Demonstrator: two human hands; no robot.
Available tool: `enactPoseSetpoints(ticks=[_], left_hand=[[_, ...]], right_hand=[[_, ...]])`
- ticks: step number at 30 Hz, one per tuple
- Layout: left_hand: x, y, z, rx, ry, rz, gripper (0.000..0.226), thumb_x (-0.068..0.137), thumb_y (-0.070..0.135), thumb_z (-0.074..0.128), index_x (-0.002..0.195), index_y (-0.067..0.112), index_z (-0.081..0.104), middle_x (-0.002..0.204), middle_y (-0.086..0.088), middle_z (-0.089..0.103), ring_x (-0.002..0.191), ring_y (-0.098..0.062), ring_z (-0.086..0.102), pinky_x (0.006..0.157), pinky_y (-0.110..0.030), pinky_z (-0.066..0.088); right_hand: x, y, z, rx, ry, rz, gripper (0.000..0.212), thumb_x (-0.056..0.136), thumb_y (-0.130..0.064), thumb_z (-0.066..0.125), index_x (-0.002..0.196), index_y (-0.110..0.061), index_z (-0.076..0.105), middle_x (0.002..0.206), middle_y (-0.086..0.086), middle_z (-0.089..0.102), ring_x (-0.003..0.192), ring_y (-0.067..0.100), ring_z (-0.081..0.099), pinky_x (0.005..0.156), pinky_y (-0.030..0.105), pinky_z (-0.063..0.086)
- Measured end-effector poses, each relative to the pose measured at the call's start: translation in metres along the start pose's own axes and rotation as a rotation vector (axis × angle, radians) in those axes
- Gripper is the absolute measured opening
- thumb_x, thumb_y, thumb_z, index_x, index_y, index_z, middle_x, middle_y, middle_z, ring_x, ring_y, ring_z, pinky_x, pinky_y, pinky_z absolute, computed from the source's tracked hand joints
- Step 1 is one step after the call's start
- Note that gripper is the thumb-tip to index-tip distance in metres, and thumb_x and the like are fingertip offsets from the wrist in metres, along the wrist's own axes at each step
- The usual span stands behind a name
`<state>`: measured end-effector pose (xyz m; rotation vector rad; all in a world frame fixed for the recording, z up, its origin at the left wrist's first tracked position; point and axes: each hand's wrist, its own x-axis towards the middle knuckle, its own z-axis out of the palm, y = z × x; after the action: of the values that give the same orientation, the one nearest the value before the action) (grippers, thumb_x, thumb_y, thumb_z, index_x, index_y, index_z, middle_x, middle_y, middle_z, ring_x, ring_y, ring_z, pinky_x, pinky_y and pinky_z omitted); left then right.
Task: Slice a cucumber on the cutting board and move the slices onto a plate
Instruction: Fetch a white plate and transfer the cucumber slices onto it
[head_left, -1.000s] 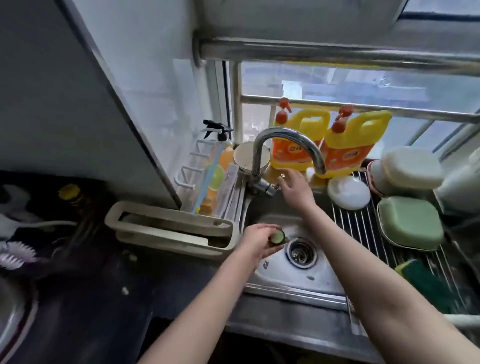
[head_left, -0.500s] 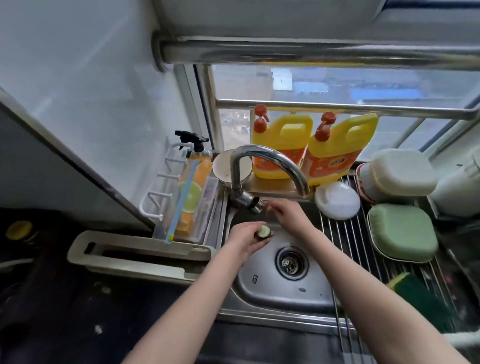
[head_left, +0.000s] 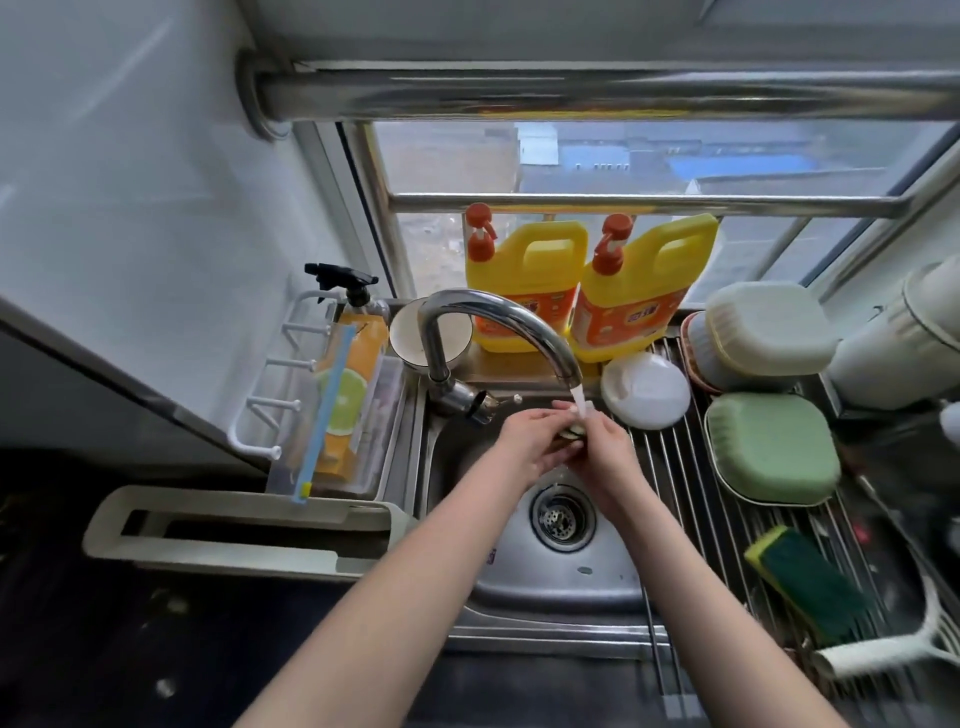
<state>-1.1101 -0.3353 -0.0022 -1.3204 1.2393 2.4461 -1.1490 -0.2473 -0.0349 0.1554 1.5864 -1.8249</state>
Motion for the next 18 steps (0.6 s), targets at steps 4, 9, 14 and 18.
enactPoseSetpoints(ticks=[4, 9, 14, 18], left_hand=[[0.009, 0.002, 0.019, 0.048, -0.024, 0.001, 0.013, 0.091, 0.006, 0.058, 0.079, 0.01, 0.061, 0.075, -0.007, 0.058, 0.064, -0.013, 0.054, 0.049, -0.017, 0.049], [0.027, -0.007, 0.025, 0.42, 0.144, 0.136, 0.015, 0.089, 0.023, 0.057, 0.094, 0.014, 0.069, 0.097, -0.009, 0.067, 0.091, -0.024, 0.063, 0.085, -0.039, 0.054], [0.026, -0.001, 0.028, 0.306, 0.032, 0.158, 0.012, 0.091, 0.019, 0.056, 0.091, 0.013, 0.067, 0.095, -0.008, 0.066, 0.099, -0.028, 0.062, 0.092, -0.041, 0.05], [0.022, 0.01, 0.04, -0.168, -0.061, -0.051, 0.027, 0.1, 0.018, 0.04, 0.078, 0.01, 0.053, 0.069, -0.005, 0.055, 0.052, -0.012, 0.052, 0.049, -0.021, 0.047]], right_hand=[[0.004, -0.002, -0.005, 0.016, 0.109, -0.046, 0.031, 0.099, -0.027, 0.042, 0.096, -0.01, 0.068, 0.095, 0.02, 0.065, 0.086, 0.03, 0.06, 0.072, 0.038, 0.047], [0.006, 0.0, 0.001, -0.142, 0.211, -0.137, 0.02, 0.099, -0.02, 0.042, 0.098, -0.013, 0.06, 0.103, 0.016, 0.065, 0.096, 0.027, 0.062, 0.08, 0.04, 0.053], [0.003, -0.007, 0.011, -0.187, 0.226, -0.253, 0.016, 0.1, -0.021, 0.041, 0.105, -0.014, 0.054, 0.1, 0.003, 0.059, 0.101, 0.021, 0.056, 0.087, 0.033, 0.048], [0.015, -0.016, -0.002, 0.139, 0.177, -0.081, 0.046, 0.102, -0.041, 0.023, 0.101, -0.015, 0.061, 0.098, 0.011, 0.066, 0.093, 0.022, 0.062, 0.085, 0.032, 0.048]])
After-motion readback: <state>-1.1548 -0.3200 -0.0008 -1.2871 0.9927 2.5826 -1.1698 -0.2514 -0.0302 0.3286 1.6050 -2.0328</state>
